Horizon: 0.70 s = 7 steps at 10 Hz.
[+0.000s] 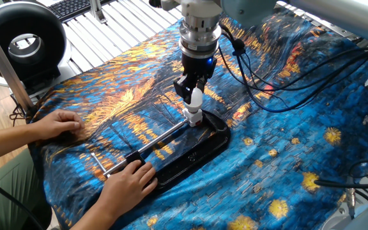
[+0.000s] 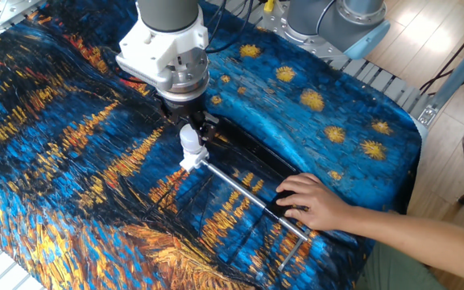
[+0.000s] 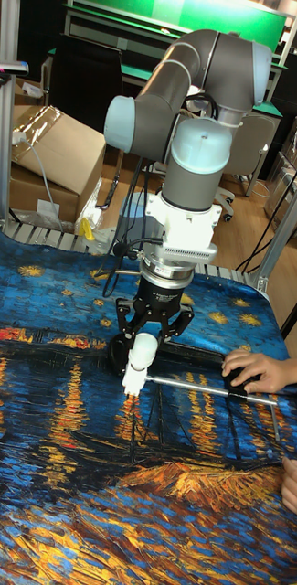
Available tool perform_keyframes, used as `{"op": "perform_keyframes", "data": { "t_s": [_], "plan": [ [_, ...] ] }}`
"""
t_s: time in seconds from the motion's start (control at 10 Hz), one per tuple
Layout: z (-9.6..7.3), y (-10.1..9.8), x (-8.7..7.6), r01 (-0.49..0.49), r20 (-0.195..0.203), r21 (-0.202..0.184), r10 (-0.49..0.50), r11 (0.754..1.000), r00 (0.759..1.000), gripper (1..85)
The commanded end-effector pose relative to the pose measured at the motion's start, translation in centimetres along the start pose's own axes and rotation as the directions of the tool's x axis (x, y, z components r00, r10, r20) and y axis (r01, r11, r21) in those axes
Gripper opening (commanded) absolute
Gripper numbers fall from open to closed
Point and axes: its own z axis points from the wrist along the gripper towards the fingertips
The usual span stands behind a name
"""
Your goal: Take out the light bulb by rotating it
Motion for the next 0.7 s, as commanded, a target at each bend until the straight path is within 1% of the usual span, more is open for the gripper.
{"op": "perform_keyframes", "data": {
  "t_s": [0.0,0.3,0.4,0.6],
  "plan": [
    [-0.05,-0.34,-0.23,-0.007,0.006,0.008,0.007,1.000,1.000,46.7],
    [-0.12,-0.58,-0.44,-0.005,0.014,0.022,0.005,1.000,1.000,38.7],
    [-0.12,-0.92,-0.52,0.006,0.017,0.035,-0.006,0.999,1.000,37.7],
    [-0.13,-1.05,-0.78,0.024,0.026,0.042,-0.025,0.999,0.999,33.3]
  ]
}}
